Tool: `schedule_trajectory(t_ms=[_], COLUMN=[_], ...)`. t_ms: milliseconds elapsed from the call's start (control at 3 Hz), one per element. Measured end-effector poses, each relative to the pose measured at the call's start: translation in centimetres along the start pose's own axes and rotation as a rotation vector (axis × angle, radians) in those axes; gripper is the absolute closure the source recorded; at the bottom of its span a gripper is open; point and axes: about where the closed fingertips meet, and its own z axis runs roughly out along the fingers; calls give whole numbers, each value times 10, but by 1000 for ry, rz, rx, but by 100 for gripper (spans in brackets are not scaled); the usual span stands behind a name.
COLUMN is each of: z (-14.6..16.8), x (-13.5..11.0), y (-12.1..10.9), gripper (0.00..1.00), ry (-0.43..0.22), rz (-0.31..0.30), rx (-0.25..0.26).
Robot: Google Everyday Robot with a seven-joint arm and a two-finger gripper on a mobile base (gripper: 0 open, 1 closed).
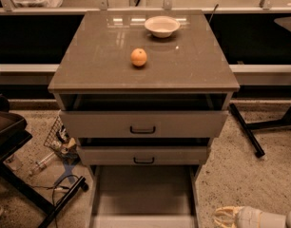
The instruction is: Close bottom drawer
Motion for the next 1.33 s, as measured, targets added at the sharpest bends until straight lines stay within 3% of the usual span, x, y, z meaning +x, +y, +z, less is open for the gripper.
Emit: schedule_trajectory(t_ms=[333, 667, 1000, 1333], z=[33, 53, 75, 91], x=[51, 97, 142, 164], y=[20, 60, 116, 149], gripper=[100, 100, 100, 100], ry=[-43, -51, -69, -92], rz=[-19, -3, 43, 79], rx=[-21, -40, -56, -71])
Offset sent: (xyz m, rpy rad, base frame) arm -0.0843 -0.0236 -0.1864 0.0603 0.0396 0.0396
